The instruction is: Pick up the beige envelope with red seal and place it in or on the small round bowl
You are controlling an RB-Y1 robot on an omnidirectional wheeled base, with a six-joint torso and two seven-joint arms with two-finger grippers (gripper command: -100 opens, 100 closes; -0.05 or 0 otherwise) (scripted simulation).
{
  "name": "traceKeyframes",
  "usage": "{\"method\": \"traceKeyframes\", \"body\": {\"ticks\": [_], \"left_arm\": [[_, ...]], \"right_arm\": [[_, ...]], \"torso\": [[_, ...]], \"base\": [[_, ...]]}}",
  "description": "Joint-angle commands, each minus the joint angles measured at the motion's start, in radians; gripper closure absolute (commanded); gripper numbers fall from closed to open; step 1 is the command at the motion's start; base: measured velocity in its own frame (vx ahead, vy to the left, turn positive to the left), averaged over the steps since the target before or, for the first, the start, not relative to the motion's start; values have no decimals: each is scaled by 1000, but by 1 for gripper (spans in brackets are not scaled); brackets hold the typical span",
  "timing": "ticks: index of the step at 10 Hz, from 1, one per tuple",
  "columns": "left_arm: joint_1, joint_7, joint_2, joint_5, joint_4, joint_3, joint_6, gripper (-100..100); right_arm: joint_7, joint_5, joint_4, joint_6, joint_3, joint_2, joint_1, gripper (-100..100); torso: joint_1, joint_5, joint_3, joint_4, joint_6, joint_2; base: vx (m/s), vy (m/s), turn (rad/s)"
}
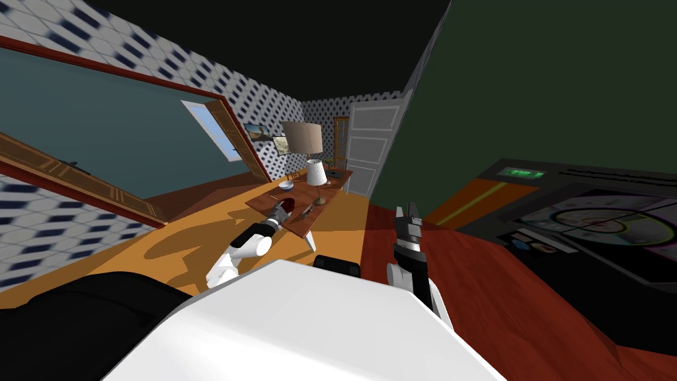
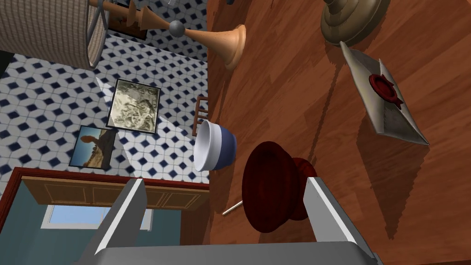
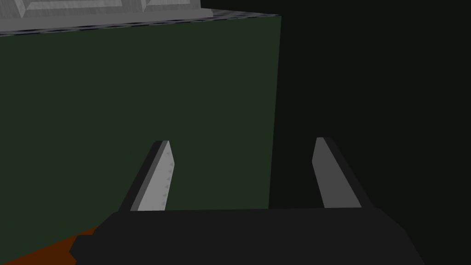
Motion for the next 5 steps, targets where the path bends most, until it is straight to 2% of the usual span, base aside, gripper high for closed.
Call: {"method": "traceKeyframes", "body": {"ticks": [1, 2, 4, 5], "left_arm": [[-5, 15, 12, 15, 20, 8, 46, -100], [-10, 41, 20, 35, 37, 24, 81, -100], [-10, 41, 20, 35, 37, 24, 110, -100], [-15, 67, 28, 53, 55, 39, 148, -100]], "right_arm": [[0, 0, 0, 0, 0, 0, 0, 0], [0, 0, 0, 0, 0, 0, 0, 0], [0, 0, 0, 0, 0, 0, 0, 0], [0, 0, 0, 0, 0, 0, 0, 0]], "torso": [[0, 0, 0, 0, 0, 0], [1, 0, 0, 0, 0, 0], [1, 0, 0, 0, 0, 0], [2, 0, 1, 0, 0, 2]], "base": [[68, -55, 10], [80, -59, 13], [50, -40, 6], [67, -46, 18]]}}
